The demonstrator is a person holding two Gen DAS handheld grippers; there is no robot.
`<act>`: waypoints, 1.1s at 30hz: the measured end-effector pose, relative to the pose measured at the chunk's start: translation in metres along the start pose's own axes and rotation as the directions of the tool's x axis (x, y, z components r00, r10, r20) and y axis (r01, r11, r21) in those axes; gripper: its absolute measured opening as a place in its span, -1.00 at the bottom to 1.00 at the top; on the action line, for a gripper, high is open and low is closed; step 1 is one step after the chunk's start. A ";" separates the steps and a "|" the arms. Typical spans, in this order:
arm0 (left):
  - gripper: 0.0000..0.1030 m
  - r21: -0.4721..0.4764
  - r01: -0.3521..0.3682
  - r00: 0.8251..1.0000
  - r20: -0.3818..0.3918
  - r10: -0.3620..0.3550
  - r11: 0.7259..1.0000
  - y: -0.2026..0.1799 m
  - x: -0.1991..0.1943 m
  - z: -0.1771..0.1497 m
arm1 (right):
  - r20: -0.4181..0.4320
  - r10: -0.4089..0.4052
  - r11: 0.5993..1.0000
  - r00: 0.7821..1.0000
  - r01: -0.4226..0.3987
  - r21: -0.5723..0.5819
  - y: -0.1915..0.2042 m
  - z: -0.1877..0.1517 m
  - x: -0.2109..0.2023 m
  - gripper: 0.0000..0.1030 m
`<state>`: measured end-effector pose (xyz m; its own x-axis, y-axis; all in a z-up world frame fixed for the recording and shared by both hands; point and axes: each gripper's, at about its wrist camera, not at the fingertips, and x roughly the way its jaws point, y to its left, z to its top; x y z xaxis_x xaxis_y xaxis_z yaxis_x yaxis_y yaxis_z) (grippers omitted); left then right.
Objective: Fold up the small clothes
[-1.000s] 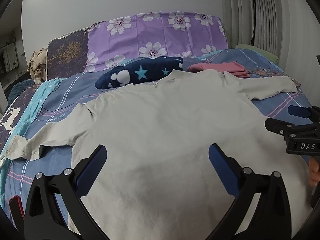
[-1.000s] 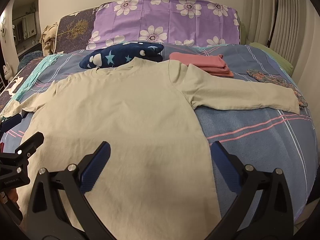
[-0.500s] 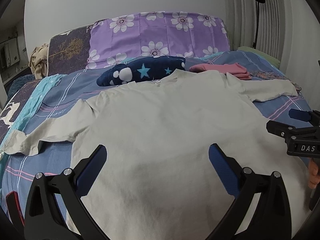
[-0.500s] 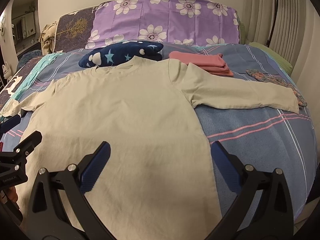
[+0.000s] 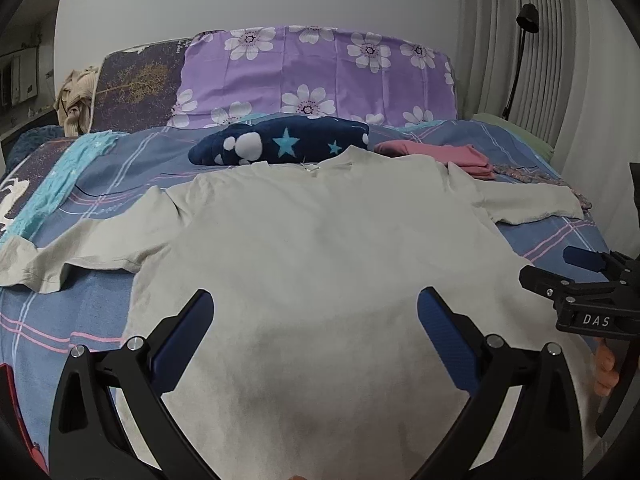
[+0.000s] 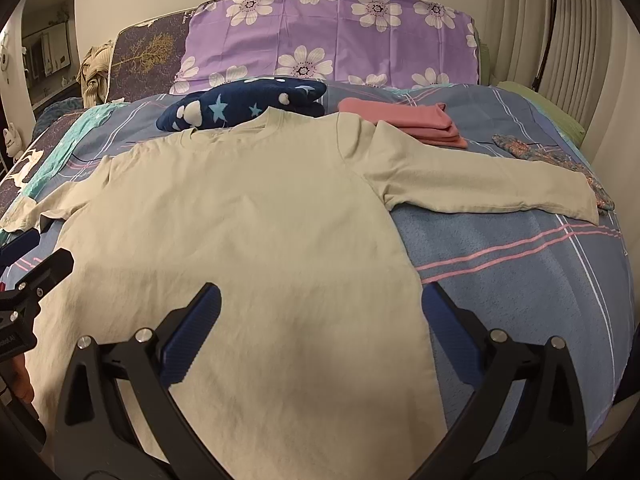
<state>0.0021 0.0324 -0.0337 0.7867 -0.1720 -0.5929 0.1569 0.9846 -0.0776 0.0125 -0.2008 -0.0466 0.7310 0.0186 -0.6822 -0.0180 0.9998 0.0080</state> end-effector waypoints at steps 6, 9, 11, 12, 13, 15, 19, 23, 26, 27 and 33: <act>0.97 -0.096 0.036 0.999 -0.020 -0.038 0.995 0.017 0.006 -0.004 | -0.006 0.002 1.000 1.000 -0.002 -0.003 0.003 -0.003 0.002 0.96; 0.97 -0.115 0.026 0.999 -0.022 -0.029 0.993 0.021 0.005 -0.005 | -0.012 0.003 1.000 1.000 -0.003 -0.001 0.004 -0.003 0.003 0.96; 0.97 -0.117 0.025 1.000 -0.012 -0.026 0.993 0.022 0.004 -0.005 | -0.014 0.003 1.000 1.000 -0.003 -0.001 0.006 -0.002 0.005 0.96; 0.97 -0.114 0.023 1.000 -0.006 -0.024 0.993 0.022 0.002 -0.005 | -0.016 0.004 1.000 1.000 -0.004 -0.002 0.007 -0.002 0.005 0.96; 0.97 -0.109 0.019 1.000 -0.002 -0.020 0.994 0.021 0.001 -0.005 | -0.017 0.005 1.000 1.000 -0.005 -0.004 0.008 -0.002 0.006 0.96; 0.97 -0.097 0.015 1.000 0.002 -0.015 0.995 0.020 0.000 -0.004 | -0.019 0.005 1.000 1.000 -0.005 -0.011 0.011 -0.002 0.006 0.96; 0.97 -0.102 0.029 1.000 0.002 -0.029 0.994 0.023 0.001 -0.006 | -0.021 0.005 1.000 1.000 -0.005 -0.021 0.015 -0.002 0.007 0.96; 0.97 -0.164 0.074 0.997 -0.001 -0.075 0.984 0.039 0.003 -0.008 | -0.025 0.003 1.000 1.000 -0.004 -0.023 0.017 -0.002 0.008 0.96; 0.97 -0.262 0.110 0.993 -0.003 -0.115 0.959 0.063 0.004 -0.008 | -0.030 0.000 1.000 1.000 -0.001 -0.025 0.017 -0.002 0.010 0.96; 0.97 -0.290 0.103 0.994 -0.002 -0.108 0.951 0.075 0.003 -0.007 | -0.033 0.000 1.000 0.999 -0.001 -0.025 0.018 -0.002 0.011 0.96; 0.54 -0.434 -0.029 1.000 -0.012 0.026 0.900 0.156 -0.004 -0.009 | -0.045 -0.002 1.000 0.999 0.000 -0.030 0.018 -0.002 0.017 0.96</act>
<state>0.0181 0.1866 -0.0506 0.7830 -0.1460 -0.6046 -0.1406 0.9053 -0.4008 0.0228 -0.1828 -0.0593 0.6996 0.0165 -0.7143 -0.0380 0.9992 -0.0141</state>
